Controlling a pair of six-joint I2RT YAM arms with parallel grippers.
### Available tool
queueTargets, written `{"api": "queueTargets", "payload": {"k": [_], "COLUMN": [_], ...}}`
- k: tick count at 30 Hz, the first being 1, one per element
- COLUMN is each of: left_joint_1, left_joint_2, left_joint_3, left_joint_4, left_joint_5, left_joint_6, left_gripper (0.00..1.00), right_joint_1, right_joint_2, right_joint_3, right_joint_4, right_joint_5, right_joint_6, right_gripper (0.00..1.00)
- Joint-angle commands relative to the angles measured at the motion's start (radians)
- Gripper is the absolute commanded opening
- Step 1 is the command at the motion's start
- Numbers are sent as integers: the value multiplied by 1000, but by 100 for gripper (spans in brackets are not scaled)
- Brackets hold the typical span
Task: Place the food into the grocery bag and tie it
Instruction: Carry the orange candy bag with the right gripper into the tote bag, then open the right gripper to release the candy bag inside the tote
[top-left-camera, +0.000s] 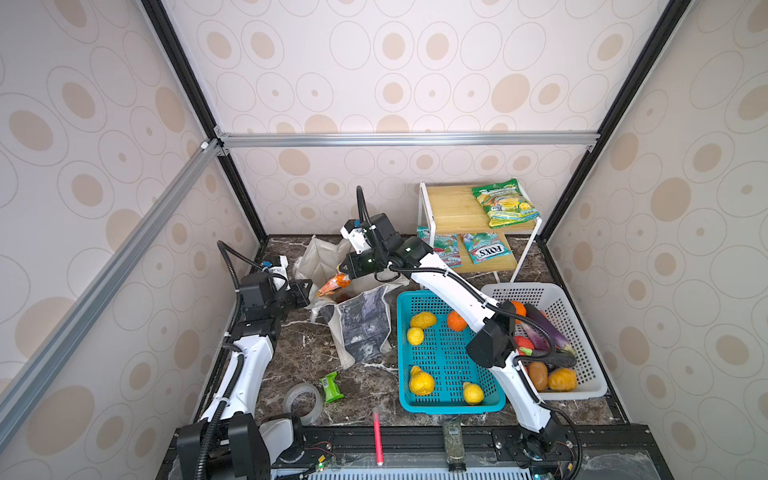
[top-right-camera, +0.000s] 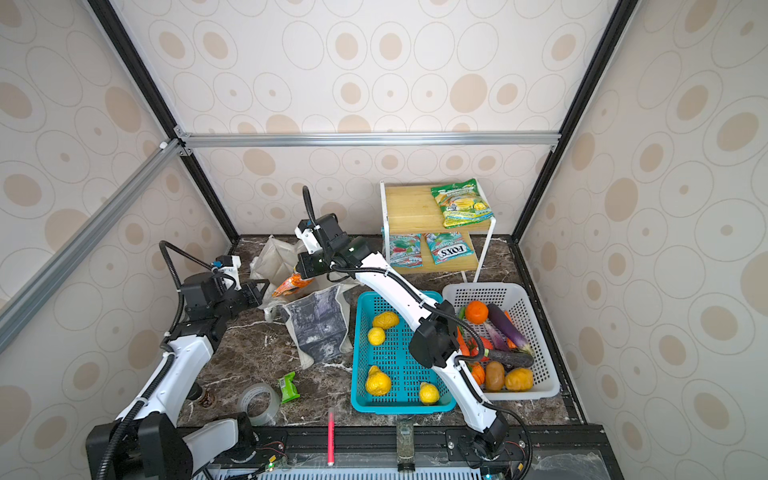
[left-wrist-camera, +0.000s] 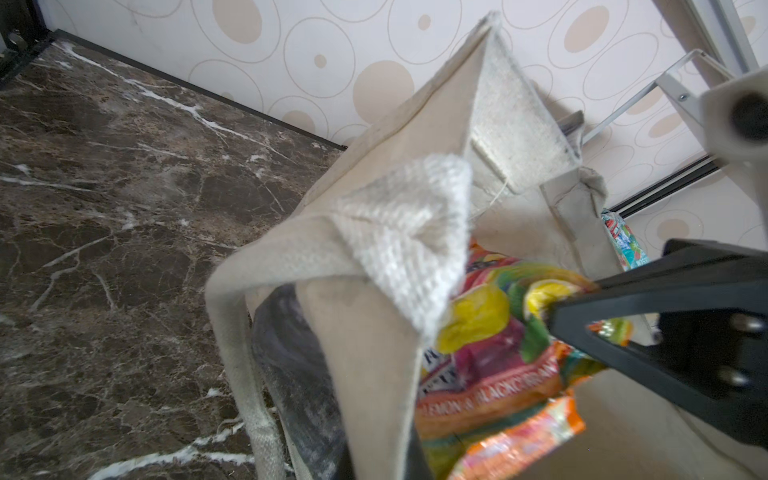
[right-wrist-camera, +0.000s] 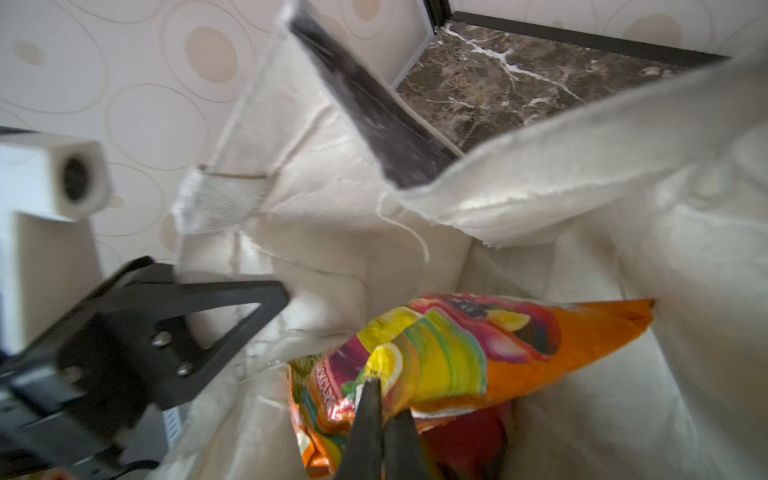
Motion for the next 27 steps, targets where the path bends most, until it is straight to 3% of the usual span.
{"api": "queueTargets", "payload": {"k": [1,6,10,12,14,19,23,27], "left_joint_1": [-5,-5,-6,-6,-5,-6,-5,-6], "left_joint_2": [-23,-28,-35,-35,-33,-30,-36,-43], "left_joint_3": [8,14,14,13,16,18,21,23], "left_joint_4": [32,10,12,11,6,0,-4,-8], "left_joint_5": [27,-2,-3,-4,-4,-6,-14,-26], "left_joint_6": [-1,14,13,13,13,8,11,18], "left_gripper": [0,0,0,0,0,0,0,0], "right_joint_1": [7,27,47,50,55,101,140,156], "right_joint_2": [-8,-70,-78,-72,-72,-112,-156,-281], "right_joint_3": [-39,-249,-288,-283,-259,-175,-87,-121], "right_joint_4": [12,26,-13,-41,-75,-158,-276,-280], "right_joint_5": [135,300,438,450,442,560,652,676], "right_joint_6": [-70,-114,-138,-134,-126,-114,-110,-104], "right_gripper": [0,0,0,4,19,100,100,100]}}
